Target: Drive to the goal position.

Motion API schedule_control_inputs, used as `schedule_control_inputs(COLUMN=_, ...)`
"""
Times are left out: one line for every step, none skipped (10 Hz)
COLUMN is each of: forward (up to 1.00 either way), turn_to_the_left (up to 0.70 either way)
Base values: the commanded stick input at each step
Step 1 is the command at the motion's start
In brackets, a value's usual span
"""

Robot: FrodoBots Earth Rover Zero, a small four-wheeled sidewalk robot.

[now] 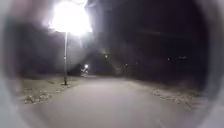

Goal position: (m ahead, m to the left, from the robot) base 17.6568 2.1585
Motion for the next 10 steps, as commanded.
schedule_control_inputs(forward=0.70, turn_to_the_left=0.00)
schedule_control_inputs(forward=0.70, turn_to_the_left=0.00)
schedule_control_inputs(forward=0.70, turn_to_the_left=0.00)
schedule_control_inputs(forward=0.70, turn_to_the_left=0.00)
schedule_control_inputs(forward=0.70, turn_to_the_left=0.00)
schedule_control_inputs(forward=0.70, turn_to_the_left=0.00)
schedule_control_inputs(forward=0.70, turn_to_the_left=0.00)
schedule_control_inputs(forward=0.70, turn_to_the_left=0.00)
schedule_control_inputs(forward=0.70, turn_to_the_left=0.00)
schedule_control_inputs(forward=0.70, turn_to_the_left=0.06)
